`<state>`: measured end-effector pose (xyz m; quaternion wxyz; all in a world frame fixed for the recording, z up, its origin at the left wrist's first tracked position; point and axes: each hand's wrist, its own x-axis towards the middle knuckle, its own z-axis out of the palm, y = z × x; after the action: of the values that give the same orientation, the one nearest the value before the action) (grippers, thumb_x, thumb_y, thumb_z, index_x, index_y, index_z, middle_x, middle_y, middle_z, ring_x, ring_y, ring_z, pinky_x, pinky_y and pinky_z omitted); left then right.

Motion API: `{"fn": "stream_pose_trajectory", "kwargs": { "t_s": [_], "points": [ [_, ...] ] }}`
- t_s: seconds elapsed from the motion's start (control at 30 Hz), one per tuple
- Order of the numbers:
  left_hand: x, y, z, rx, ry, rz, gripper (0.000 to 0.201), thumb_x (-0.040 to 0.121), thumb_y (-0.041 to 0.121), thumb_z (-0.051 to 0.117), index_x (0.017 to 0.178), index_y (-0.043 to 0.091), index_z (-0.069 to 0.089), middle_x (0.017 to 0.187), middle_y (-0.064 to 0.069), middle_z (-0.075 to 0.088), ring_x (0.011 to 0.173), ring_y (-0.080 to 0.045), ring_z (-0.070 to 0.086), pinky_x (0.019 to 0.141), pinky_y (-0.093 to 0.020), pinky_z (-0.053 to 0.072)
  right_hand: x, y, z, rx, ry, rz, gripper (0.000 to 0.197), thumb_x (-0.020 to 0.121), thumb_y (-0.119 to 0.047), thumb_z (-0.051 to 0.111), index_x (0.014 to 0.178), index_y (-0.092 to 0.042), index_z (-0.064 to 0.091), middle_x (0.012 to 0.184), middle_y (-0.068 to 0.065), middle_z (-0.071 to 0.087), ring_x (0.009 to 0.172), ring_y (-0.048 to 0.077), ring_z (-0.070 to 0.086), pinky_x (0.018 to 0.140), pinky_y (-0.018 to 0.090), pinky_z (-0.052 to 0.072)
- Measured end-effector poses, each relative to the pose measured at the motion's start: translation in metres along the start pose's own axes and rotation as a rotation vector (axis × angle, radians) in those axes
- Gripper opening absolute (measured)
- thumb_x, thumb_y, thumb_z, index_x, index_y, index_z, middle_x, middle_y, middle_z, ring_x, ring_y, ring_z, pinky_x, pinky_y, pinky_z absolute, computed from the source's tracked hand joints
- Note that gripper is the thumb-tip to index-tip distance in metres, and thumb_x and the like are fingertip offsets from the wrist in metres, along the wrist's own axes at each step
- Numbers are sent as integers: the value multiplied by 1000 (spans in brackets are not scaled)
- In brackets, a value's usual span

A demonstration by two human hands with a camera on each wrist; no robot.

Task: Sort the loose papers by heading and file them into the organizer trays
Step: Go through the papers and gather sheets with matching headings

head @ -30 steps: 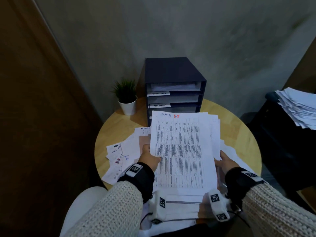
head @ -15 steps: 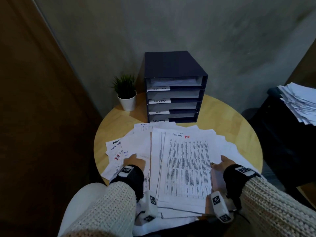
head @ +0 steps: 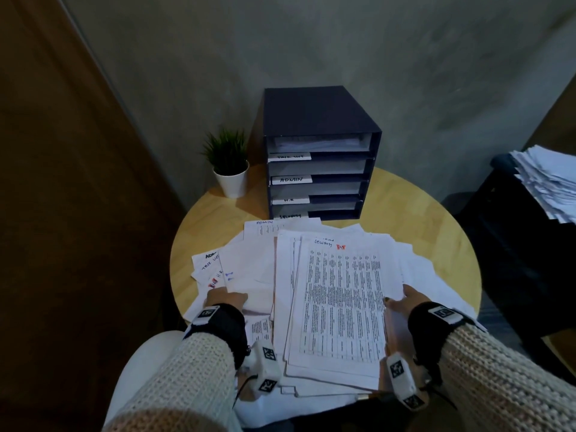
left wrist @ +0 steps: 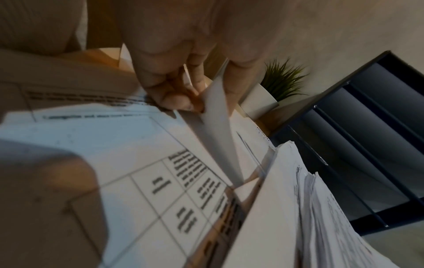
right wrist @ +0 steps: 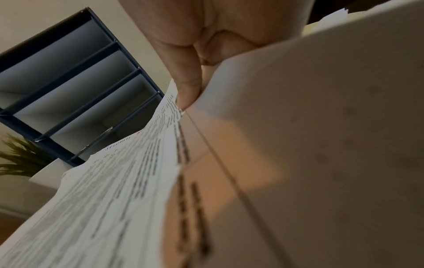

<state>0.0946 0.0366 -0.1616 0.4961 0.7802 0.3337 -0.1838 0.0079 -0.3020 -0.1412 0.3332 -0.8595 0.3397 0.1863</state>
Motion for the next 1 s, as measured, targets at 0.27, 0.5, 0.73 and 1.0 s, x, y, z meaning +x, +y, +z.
{"fn": "stream_pose_trajectory", "kwargs": {
  "t_s": [0.27, 0.5, 0.73, 1.0],
  "points": [
    [-8, -4, -3, -330, 71, 42, 71, 70, -4, 69, 129, 18, 37, 119, -16, 54, 85, -33, 63, 67, -39, 57, -2, 2, 0, 2, -2, -21, 56, 96, -25, 54, 144, -6, 33, 145, 12, 45, 131, 28, 45, 106, 32, 35],
    [-13, 1, -18, -193, -23, 57, 48, 75, -3, 59, 123, -6, 55, 104, -23, 61, 74, -28, 54, 65, -33, 47, -1, 2, 1, 6, 1, -11, 58, 95, -27, 54, 145, -6, 32, 145, 12, 44, 131, 29, 46, 106, 33, 35],
    [-28, 8, -13, -114, -29, 241, 62, 74, 14, 70, 131, 8, 48, 125, -7, 59, 103, -26, 59, 91, -30, 47, 0, 1, 1, -13, -9, -8, 62, 96, -30, 53, 147, -7, 27, 149, 10, 39, 134, 28, 43, 109, 34, 35],
    [-41, 33, -14, 106, 6, 327, 48, 82, 36, 66, 116, 2, 61, 121, -10, 60, 107, -27, 56, 86, -21, 39, -4, -3, 1, -42, -14, 6, 65, 96, -31, 51, 149, -7, 22, 153, 9, 33, 137, 27, 38, 109, 33, 33]
  ]
}}
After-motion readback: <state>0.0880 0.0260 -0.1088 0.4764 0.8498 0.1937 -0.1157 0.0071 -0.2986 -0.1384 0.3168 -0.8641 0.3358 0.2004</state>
